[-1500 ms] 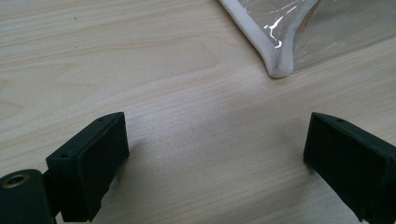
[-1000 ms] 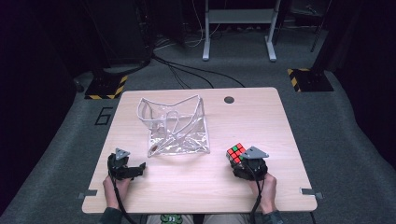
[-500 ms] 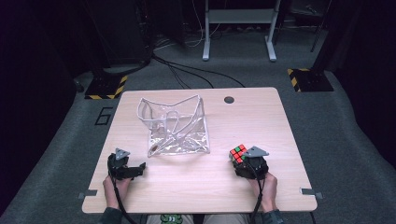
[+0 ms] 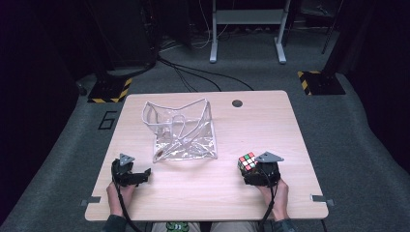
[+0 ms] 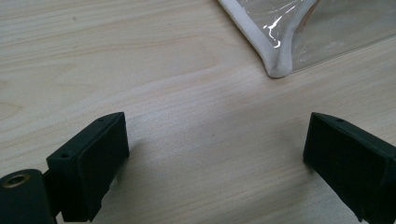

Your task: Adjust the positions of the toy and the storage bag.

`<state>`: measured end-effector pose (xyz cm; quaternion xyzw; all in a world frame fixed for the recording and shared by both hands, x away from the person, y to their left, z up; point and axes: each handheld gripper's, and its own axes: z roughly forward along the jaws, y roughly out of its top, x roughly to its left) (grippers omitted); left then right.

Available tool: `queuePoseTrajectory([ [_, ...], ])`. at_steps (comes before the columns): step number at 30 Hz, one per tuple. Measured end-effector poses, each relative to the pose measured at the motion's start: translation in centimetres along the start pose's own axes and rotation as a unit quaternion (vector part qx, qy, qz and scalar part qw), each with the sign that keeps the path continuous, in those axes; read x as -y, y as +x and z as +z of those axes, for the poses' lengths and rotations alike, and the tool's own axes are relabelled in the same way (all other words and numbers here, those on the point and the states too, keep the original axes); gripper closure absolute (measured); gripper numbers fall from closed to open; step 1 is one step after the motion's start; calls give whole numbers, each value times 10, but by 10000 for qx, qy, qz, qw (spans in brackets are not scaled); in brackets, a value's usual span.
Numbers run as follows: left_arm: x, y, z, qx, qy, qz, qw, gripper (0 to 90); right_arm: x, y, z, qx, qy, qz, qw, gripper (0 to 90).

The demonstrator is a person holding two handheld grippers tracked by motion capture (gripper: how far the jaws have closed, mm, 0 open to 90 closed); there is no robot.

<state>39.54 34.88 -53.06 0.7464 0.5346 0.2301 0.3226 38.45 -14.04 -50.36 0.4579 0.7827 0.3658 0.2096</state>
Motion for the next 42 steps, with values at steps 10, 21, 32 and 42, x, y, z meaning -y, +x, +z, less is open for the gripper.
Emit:
queuePoseTrajectory([
  [10, 1, -1, 0, 33, -31, -36, 10000, 65, -11, 4, -5, -88, 30, -91, 9999, 121],
  [21, -13, -1, -7, 442, -76, -169, 9989, 73, -35, 8, -9, -210, 203, -265, 9992, 116],
  [32, -35, 3, -18, 596, -146, -209, 9979, 74, -57, 12, -13, -243, 248, -397, 9986, 117],
  [42, -55, 6, -26, 735, -193, -237, 9968, 82, -78, 21, -11, -384, 337, -462, 9976, 127],
])
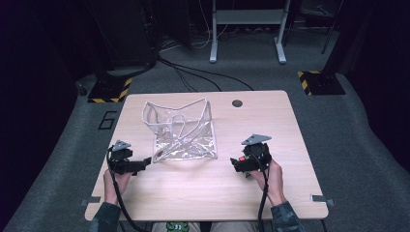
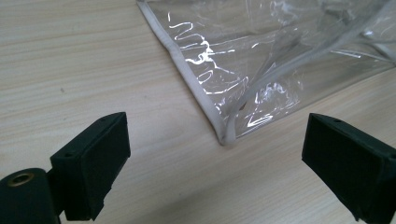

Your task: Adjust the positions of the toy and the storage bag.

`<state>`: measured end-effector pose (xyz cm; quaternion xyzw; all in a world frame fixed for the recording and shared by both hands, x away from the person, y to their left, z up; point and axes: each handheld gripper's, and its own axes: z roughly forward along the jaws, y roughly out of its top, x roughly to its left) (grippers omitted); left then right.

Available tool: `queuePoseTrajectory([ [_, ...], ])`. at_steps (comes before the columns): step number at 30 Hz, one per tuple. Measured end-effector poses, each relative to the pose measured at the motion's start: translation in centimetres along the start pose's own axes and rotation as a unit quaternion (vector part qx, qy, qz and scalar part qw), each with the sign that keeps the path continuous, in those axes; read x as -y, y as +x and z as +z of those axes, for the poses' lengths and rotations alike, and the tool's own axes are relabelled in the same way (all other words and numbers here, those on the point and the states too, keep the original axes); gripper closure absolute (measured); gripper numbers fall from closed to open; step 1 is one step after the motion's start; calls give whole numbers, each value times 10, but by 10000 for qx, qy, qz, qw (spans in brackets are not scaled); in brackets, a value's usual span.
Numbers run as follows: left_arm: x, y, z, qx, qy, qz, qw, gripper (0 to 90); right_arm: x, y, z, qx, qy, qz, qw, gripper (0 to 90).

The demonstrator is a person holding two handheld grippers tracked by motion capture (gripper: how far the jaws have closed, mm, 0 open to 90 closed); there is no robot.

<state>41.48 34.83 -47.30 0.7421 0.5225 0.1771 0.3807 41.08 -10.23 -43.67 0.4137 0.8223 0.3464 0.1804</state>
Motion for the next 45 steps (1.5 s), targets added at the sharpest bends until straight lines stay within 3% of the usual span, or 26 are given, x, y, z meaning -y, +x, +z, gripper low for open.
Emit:
queuePoseTrajectory([
  [16, -42, 5, -10, 331, -95, -147, 9993, 84, -34, 8, 2, -282, -38, -112, 9995, 67],
  [22, -60, 4, -13, 320, -96, -123, 9994, 85, -54, 19, 8, -383, -64, -223, 9990, 78],
  [31, -86, 8, -19, 329, -134, -336, 9988, 85, -76, 26, 14, -577, -181, -262, 9978, 97],
  [43, -117, 8, -16, 220, -165, -384, 9989, 87, -131, 39, 35, -552, -80, -292, 9980, 118],
  [45, -121, 7, -14, 209, -159, -455, 9986, 87, -141, 41, 41, -597, -74, -203, 9980, 108],
])
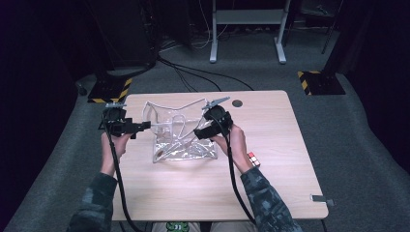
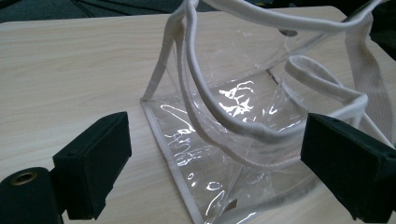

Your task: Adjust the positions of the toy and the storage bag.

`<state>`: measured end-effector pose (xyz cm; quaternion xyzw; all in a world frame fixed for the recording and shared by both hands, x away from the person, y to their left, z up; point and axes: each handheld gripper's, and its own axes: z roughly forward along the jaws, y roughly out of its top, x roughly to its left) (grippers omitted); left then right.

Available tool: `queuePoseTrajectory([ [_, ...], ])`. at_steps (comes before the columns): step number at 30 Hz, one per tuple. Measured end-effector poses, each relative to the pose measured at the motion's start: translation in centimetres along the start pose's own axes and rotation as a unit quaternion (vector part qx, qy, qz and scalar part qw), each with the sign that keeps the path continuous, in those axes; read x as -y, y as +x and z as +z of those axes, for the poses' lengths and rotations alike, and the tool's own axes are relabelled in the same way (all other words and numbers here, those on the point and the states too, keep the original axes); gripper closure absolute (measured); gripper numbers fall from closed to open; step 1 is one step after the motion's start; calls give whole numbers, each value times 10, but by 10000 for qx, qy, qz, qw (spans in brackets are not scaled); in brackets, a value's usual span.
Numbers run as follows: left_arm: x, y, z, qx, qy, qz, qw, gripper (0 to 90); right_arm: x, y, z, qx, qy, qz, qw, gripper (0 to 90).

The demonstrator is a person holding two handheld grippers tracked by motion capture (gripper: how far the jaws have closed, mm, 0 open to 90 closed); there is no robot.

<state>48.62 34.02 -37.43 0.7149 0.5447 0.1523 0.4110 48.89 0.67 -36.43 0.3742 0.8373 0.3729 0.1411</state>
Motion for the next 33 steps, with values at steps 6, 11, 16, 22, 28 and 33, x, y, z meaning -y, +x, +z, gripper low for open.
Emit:
queuePoseTrajectory([
  [6, -9, 0, 10, -50, 68, -32, 10000, 86, -14, -1, 12, 6, 53, 59, 10000, 116],
  [11, -12, 2, 16, -50, 151, -69, 9998, 72, -17, -4, 24, 125, 186, 72, 9997, 131],
  [16, -15, 2, 19, -53, 106, -61, 9999, 70, -14, -11, 33, 104, 336, 211, 9992, 136],
  [22, -19, -2, 22, -118, 106, -62, 9999, 87, -12, -15, 36, 92, 368, 274, 9989, 137],
  [28, -15, -6, 33, -15, 332, -24, 9994, 114, -10, -17, 36, 57, 434, 231, 9988, 135],
  [33, -9, -6, 45, -53, 523, -48, 9986, 219, -4, -21, 45, 30, 607, 263, 9978, 192],
])
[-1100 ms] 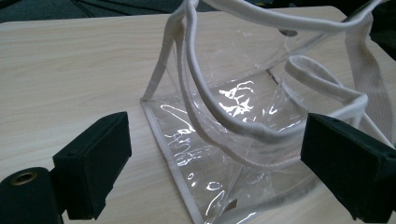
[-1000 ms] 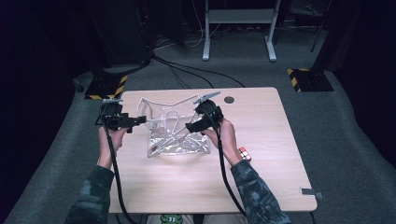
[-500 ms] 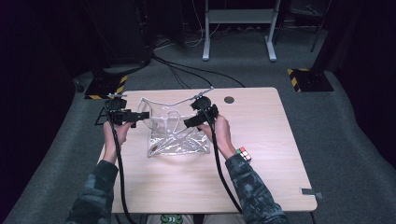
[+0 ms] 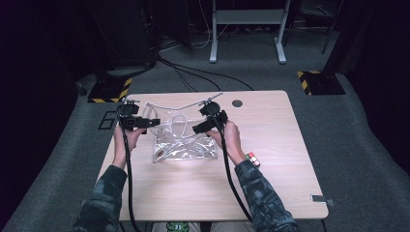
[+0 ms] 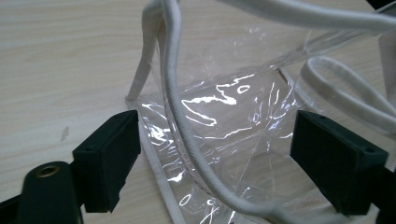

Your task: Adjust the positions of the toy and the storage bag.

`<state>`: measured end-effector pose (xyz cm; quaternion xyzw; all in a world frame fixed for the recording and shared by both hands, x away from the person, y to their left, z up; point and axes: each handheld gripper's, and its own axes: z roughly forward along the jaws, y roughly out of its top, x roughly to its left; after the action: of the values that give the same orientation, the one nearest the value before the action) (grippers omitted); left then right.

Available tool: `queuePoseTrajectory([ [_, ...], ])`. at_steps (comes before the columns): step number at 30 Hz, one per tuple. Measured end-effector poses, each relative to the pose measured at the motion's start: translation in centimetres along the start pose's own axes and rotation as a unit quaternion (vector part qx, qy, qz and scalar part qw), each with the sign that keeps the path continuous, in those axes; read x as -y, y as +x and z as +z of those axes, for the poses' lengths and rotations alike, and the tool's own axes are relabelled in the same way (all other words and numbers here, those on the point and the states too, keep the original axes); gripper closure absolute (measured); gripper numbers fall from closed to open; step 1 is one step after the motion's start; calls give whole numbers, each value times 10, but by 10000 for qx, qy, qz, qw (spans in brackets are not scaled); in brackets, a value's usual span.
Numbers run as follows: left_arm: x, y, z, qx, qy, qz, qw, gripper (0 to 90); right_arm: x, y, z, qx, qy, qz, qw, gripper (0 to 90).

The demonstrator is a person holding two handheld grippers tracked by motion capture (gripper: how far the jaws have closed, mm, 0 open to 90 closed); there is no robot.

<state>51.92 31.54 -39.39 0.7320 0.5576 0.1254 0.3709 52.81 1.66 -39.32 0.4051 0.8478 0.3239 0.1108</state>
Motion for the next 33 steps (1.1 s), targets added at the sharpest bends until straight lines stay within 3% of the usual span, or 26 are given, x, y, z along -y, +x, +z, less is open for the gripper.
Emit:
queuePoseTrajectory([
  [2, 3, 0, 2, 92, -1, -52, 9999, 232, 1, -1, 2, -19, 9, 8, 10000, 215],
  [3, 4, 0, 2, 116, -19, -31, 9999, 301, 3, -1, 4, -75, 36, 81, 9999, 249],
  [4, 4, -1, 3, 12, 18, -5, 10000, 301, 3, -1, 4, -75, 36, 81, 9999, 249],
  [5, 5, -2, 5, -91, 80, 65, 9999, 412, 5, -2, 5, -73, 60, 52, 9999, 279],
  [7, 7, -1, 10, -62, 168, 61, 9998, 421, 6, -2, 6, -86, 55, 60, 9999, 284],
  [9, 9, 0, 11, -10, 174, 47, 9998, 471, 8, -3, 7, -72, 75, 41, 9999, 334],
  [14, 10, -1, 12, -121, 229, 132, 9996, 550, 10, -3, 10, 14, 152, 16, 9999, 465],
  [15, 10, -1, 12, -129, 229, 145, 9996, 601, 11, -3, 10, 37, 148, 1, 9999, 541],
  [19, 12, -3, 12, -326, 233, 350, 9986, 728, 13, -3, 8, 226, 171, -98, 9995, 682],
  [25, 12, -6, 13, -570, 223, 644, 9960, 883, 16, -9, 3, 245, 86, -103, 9996, 795],
  [30, 8, -9, 12, -648, 248, 859, 9939, 892, 17, -17, -7, 323, 85, -162, 9993, 853],
  [33, 5, -7, 9, -677, 272, 926, 9930, 894, 18, -25, -17, 495, 57, -177, 9986, 883],
])
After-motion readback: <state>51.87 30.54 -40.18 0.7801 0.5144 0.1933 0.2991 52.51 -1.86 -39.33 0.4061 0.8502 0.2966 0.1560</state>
